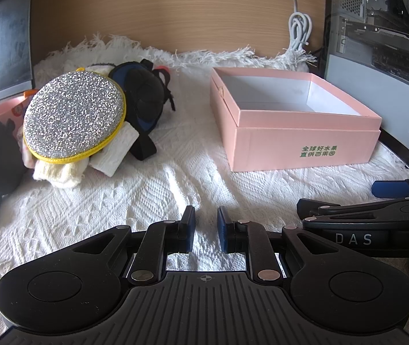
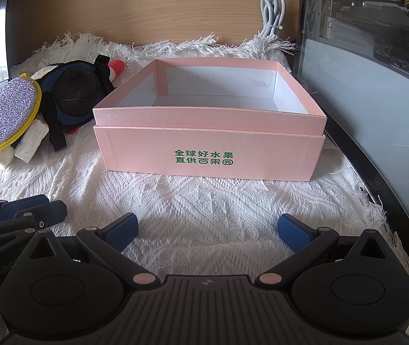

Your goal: Organize soft objects

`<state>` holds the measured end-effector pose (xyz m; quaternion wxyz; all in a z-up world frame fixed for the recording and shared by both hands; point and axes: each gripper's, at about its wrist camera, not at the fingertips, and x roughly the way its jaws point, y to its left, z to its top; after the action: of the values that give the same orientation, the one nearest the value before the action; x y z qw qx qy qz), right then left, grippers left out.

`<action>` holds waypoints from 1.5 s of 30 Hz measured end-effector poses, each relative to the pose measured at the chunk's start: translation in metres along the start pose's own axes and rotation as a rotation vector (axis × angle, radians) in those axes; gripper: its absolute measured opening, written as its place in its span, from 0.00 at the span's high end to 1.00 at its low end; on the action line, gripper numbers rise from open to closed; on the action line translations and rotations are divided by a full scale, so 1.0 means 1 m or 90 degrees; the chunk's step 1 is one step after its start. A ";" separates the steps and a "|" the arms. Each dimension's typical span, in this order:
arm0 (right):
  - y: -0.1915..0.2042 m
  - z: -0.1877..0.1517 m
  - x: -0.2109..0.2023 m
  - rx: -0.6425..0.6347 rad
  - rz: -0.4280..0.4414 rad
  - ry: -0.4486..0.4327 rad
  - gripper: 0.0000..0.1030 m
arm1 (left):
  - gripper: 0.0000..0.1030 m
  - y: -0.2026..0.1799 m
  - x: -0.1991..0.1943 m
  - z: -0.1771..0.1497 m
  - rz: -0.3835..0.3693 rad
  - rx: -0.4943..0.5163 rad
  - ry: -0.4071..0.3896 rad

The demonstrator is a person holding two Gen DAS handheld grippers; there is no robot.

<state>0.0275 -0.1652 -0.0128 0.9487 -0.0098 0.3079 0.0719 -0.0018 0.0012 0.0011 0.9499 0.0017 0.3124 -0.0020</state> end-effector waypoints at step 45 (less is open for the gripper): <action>0.170 0.080 -0.043 -0.305 0.231 -0.060 0.00 | 0.81 0.228 -0.071 0.035 0.160 -0.273 -0.046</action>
<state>0.0157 0.0022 0.0810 0.9043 -0.1747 0.2345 0.3109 -0.0374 0.2291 0.0722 0.9320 -0.1615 0.2686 0.1823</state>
